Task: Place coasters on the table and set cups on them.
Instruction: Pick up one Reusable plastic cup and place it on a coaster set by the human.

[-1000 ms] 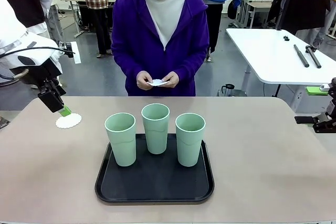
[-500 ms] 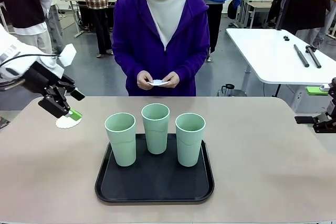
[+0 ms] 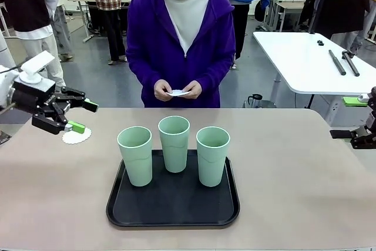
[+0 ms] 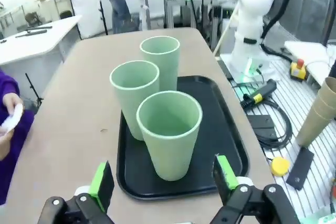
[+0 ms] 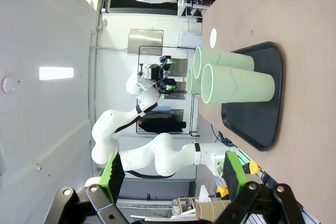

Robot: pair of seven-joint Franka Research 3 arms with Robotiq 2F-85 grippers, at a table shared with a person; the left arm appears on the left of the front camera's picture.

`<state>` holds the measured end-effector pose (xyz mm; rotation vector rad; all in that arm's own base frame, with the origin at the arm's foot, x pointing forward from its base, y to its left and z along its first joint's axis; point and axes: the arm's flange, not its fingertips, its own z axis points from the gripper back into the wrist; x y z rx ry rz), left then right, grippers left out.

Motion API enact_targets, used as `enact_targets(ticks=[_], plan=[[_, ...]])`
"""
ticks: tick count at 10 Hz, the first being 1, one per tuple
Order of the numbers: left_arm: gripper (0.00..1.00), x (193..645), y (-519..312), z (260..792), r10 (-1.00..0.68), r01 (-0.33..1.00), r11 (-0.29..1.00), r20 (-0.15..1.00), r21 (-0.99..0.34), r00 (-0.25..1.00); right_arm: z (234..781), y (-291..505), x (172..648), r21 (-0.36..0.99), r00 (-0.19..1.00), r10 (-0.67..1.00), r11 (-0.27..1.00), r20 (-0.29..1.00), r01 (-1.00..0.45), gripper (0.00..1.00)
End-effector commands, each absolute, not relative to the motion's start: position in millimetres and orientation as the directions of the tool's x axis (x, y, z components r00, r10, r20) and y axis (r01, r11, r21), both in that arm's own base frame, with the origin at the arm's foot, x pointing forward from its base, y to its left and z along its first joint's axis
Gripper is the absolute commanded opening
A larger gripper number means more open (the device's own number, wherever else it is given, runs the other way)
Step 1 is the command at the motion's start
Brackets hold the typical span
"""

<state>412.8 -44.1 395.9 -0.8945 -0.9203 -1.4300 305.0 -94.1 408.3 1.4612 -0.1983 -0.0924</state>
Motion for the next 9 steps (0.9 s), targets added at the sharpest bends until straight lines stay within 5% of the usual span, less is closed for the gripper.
enact_targets(ticks=[1, 8, 9], plan=[[1.00, 438.6, -58.3, 347.2, -0.404, 0.998, 0.049, 0.914, 0.039, -0.016, 407.6, -94.7, 305.6, 0.992, 0.979, -0.184, 0.102, 0.090, -0.073, 1.00], [1.00, 435.2, -62.7, 306.5, -0.483, 0.999, -0.031, 0.876, 0.009, -0.023, 407.6, -94.7, 305.6, 0.992, 0.979, -0.184, 0.102, 0.090, -0.073, 1.00], [1.00, 437.1, -68.0, 294.5, -0.406, 0.998, 0.029, 0.911, -0.063, 0.069, 407.6, -94.7, 305.6, 0.992, 0.979, -0.184, 0.102, 0.090, -0.073, 1.00]])
